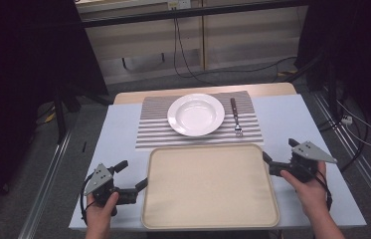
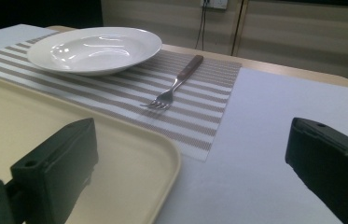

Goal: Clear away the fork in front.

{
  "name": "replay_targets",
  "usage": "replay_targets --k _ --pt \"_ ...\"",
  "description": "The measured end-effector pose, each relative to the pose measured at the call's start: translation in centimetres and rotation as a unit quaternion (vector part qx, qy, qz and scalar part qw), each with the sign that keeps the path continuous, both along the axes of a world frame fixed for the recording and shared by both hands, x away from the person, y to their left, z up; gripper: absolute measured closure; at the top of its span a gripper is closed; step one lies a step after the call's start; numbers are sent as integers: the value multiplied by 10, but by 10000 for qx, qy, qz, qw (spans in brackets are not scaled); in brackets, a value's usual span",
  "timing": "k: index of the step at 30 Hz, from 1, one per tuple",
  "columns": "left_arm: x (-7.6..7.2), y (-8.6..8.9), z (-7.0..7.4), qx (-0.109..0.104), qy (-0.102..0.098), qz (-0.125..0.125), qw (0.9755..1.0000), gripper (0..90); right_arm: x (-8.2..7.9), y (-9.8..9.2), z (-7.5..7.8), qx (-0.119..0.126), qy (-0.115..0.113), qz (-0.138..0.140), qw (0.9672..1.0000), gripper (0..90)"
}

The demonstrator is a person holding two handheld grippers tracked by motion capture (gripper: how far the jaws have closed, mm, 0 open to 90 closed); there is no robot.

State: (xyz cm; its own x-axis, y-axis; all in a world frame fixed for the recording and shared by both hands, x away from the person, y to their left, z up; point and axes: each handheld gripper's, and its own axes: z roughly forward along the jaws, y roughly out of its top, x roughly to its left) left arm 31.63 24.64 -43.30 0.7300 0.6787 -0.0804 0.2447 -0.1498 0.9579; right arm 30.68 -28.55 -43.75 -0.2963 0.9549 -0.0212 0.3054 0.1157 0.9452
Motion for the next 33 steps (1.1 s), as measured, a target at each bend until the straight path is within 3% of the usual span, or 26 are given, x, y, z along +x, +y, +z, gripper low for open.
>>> replay_targets --k 4,5,7,13,16,18,33 --pt "0 1 -1 -4 33 -12 10000 26 28 3 4 -122 153 -25 9998 23" --pt "0 1 -1 -4 33 -12 10000 26 28 3 4 -122 153 -25 9998 23" --pt "0 0 -1 -1 23 -8 10000 26 43 6 3 -151 329 -9 9993 25" --pt "-1 1 -1 26 8 -24 10000 26 67 13 0 -192 473 -9 9987 29" --pt "-1 1 -1 3 2 -6 10000 26 77 14 -1 -139 579 -49 9982 32" --pt "-1 1 -1 14 3 -6 10000 26 83 15 0 -224 578 -55 9981 34" --pt "0 -2 0 76 -5 -17 10000 26 120 16 -2 -190 689 -105 9974 40"
